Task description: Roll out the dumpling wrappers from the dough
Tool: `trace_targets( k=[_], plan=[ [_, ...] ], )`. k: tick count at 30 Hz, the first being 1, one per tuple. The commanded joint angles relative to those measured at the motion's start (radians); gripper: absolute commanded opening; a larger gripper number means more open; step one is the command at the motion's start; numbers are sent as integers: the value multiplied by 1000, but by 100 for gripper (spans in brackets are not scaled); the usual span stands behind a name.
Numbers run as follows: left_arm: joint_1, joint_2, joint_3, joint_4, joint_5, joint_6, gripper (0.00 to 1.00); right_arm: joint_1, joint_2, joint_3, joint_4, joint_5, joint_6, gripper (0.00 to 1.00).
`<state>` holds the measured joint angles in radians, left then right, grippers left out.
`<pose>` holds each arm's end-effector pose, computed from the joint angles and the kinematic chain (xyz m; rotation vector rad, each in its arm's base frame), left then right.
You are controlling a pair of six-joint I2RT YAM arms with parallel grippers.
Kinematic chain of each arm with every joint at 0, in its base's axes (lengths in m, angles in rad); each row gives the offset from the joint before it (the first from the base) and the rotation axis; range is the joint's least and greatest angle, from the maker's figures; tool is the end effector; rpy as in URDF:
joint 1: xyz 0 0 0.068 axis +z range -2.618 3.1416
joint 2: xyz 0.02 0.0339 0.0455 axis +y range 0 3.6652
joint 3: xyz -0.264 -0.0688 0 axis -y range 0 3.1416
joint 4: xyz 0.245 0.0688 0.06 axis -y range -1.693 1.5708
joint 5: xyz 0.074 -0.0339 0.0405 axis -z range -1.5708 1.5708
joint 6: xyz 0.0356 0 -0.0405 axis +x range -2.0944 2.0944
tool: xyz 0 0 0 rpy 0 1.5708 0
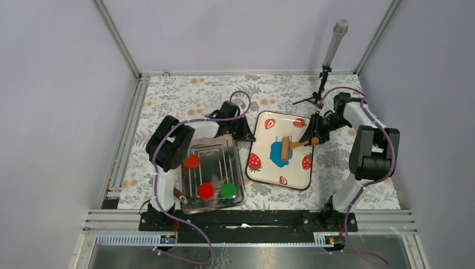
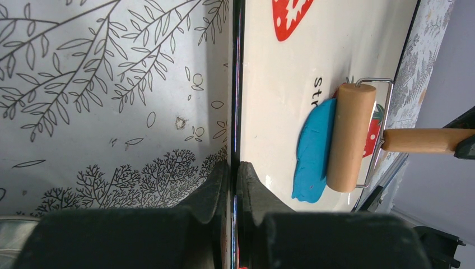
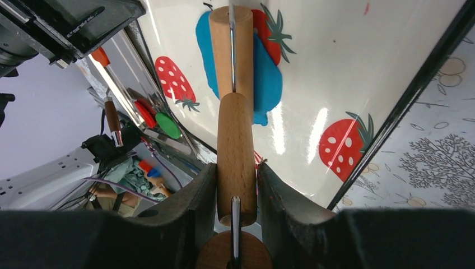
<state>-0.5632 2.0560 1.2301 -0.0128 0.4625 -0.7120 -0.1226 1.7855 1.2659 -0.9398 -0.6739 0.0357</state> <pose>0.3501 -0.2398 0.1289 0.0409 2.6178 -1.0883 0.3303 -0.0183 0.2007 0.1693 2.8361 0.9873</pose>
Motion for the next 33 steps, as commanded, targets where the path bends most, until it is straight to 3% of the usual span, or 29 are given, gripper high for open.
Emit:
trace_targets(
  k=[1,10,20,27,33],
  plan=[
    [-1,53,-31,-143,-80,52,0,23,41,-57,85,93,-20,0],
    [-1,49,-34,-142,-87,59,0,148,49,-132,138,324,-26,0],
    [-1,40,-43,-138,-92,60,0,218,86,-139,163,364,-12,0],
    [-3,30,-50,-134,-95,60,0,261,113,-30,138,191,-68,0],
    [-4,27,-51,-129,-94,60,0,307,64,228,-88,-107,-245,0]
  ],
)
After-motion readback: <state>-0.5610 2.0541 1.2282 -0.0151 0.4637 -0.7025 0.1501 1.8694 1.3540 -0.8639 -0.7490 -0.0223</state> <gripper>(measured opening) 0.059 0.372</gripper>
